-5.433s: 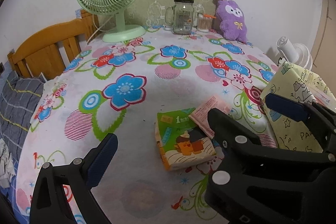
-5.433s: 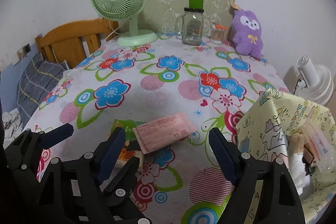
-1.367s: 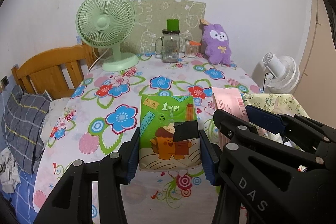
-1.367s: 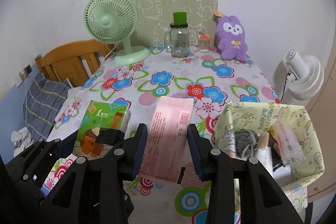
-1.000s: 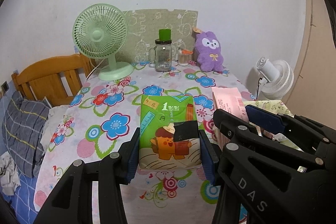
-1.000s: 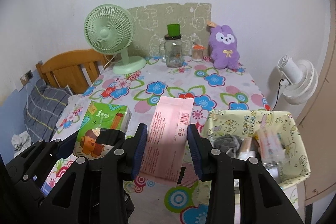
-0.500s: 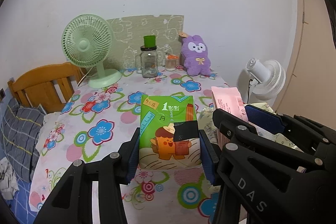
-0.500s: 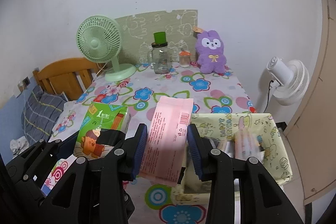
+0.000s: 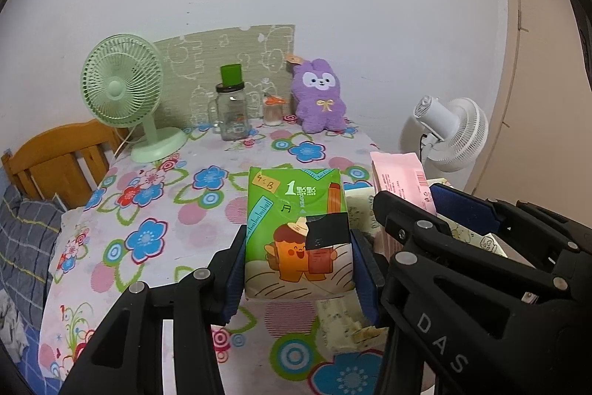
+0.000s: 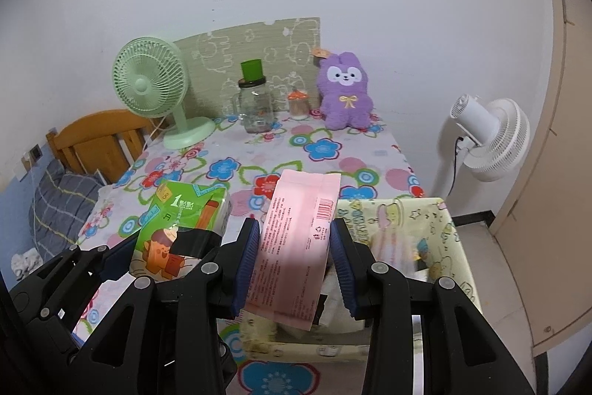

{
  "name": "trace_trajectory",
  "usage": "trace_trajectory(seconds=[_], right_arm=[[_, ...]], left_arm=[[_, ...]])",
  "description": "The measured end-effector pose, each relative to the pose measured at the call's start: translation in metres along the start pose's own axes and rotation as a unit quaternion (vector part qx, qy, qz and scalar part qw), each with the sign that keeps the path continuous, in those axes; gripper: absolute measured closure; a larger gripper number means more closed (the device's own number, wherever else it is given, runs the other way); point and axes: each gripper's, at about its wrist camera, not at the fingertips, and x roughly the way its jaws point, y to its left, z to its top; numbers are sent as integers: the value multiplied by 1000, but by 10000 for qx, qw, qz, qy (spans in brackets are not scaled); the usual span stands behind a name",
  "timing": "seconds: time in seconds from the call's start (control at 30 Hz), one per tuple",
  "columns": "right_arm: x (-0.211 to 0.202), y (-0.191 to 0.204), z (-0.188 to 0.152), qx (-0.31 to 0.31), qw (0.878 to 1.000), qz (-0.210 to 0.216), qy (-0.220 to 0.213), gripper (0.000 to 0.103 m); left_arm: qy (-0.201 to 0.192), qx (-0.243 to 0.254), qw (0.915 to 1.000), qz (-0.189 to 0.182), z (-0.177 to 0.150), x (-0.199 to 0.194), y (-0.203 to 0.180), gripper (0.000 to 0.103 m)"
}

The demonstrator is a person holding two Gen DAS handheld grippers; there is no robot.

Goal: Organize soft objects
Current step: 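Carry the green pack with the left tool while the right tool carries the pink packet to the box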

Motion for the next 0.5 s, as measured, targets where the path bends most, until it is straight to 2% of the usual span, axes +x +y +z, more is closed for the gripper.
trace_trajectory(seconds=[0.5], right_arm=[[10,-42,-5,224,9994,-230,102,61]], left_arm=[[137,246,9993,-258,3,26,-41,51]])
